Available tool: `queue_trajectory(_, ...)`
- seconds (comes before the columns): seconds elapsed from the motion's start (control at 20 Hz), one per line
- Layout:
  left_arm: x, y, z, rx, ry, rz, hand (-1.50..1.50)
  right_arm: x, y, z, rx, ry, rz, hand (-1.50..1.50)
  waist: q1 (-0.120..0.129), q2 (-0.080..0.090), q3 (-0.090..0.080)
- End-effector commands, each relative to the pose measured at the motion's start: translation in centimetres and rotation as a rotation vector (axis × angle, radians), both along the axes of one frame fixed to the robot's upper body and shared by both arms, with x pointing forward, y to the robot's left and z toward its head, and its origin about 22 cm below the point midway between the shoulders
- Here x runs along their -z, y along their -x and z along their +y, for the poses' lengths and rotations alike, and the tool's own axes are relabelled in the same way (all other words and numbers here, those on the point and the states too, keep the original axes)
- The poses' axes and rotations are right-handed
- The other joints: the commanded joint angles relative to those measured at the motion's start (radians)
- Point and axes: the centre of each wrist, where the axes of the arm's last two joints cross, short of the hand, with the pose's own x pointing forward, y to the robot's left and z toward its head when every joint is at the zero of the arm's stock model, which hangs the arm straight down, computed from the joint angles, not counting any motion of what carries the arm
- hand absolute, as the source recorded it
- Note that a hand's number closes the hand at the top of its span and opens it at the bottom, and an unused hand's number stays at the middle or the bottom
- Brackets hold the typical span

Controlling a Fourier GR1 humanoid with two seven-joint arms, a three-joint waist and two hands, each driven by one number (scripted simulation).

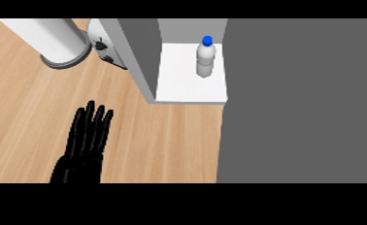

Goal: Pick up the bottled water, place it into the cabinet and close the cabinet

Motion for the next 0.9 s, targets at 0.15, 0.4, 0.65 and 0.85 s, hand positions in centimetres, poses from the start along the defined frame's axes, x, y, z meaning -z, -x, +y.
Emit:
queue_trajectory(0.15, -0.9, 1.1, 2.4, -0.002, 0.01, -0.007, -1.5, -4.8, 0.5, 3.5, -0.057, 0.093, -0.21, 1.5, 0.008, -0.003, -0.001)
queue_trajectory(0.4, -0.8, 0.6, 4.0, -0.027, 0.01, 0.003, -1.5, -5.5, -0.7, 5.1, -0.072, 0.138, -0.253, 1.5, 0.009, 0.0, -0.003)
queue_trajectory(0.65, 0.1, 1.6, 4.6, -0.023, 0.016, -0.001, -1.5, -5.5, -1.9, 7.1, -0.069, 0.149, -0.253, 1.5, 0.015, -0.003, -0.005)
queue_trajectory(0.85, -0.8, 1.9, 6.2, -0.013, 0.016, 0.011, -1.5, -5.8, -3.1, 8.2, -0.086, 0.169, -0.291, 1.5, 0.033, 0.002, -0.006)
